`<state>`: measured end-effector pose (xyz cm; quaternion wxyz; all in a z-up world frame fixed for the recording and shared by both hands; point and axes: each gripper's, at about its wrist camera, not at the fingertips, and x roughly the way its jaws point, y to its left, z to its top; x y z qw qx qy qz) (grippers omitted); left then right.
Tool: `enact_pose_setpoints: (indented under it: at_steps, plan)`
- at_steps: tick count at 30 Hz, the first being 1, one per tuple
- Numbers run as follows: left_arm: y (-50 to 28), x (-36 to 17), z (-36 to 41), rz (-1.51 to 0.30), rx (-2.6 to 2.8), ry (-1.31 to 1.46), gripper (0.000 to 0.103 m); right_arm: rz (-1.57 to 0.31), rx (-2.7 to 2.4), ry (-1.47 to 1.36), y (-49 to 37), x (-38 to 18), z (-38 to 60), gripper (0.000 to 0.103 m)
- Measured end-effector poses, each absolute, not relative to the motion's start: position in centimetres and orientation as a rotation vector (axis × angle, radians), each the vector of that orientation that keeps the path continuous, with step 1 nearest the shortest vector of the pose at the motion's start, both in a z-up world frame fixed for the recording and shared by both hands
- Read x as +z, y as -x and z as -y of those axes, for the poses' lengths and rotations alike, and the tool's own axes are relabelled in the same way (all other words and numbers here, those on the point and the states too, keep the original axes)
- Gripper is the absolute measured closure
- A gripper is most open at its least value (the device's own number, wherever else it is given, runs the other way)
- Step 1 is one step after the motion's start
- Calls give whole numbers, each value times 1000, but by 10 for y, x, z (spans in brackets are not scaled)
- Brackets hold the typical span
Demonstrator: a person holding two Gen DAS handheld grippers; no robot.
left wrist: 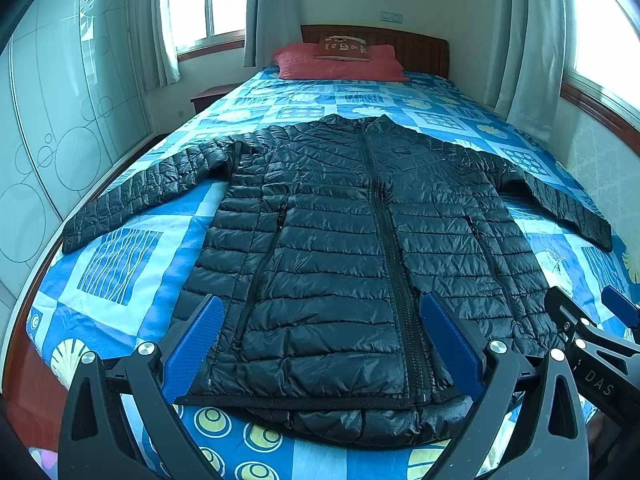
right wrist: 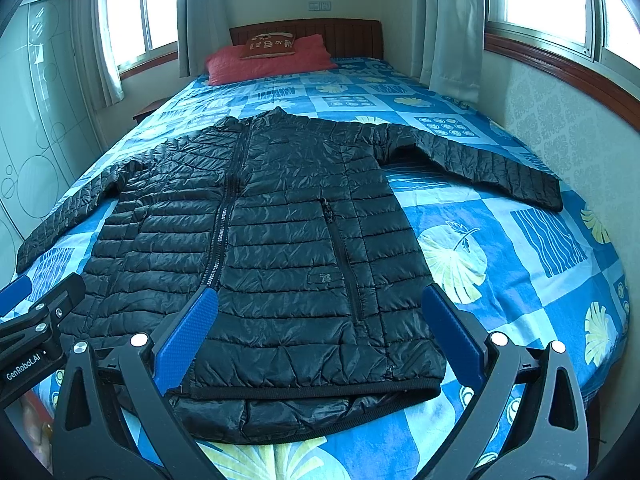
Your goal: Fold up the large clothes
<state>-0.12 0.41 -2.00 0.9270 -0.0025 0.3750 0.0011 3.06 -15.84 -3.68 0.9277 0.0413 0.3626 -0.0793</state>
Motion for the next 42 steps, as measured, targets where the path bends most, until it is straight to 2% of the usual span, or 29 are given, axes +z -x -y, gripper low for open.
enact_pose_setpoints:
  at_steps: [18, 23, 32, 34, 36, 42]
  plan:
    - [-18, -25, -17, -785, 20, 23, 5, -754, -157, -125, -43, -45, 165, 2]
    - [-49, -38, -62, -813, 119, 92, 5, -768, -195, -201, -61, -55, 201, 2]
    - [-118, -89, -212, -850, 504, 218, 5, -700, -371, -424, -94, -75, 327, 2]
    - [-131, -103, -242, -868, 572, 242, 5, -686, -440, -465, -102, -81, 363, 9]
    - [-141, -114, -269, -881, 633, 259, 5, -675, -477, -524, -109, -86, 397, 23]
    - [-152, -133, -308, -873, 720, 285, 5, -563, -574, -701, -119, -104, 491, 24]
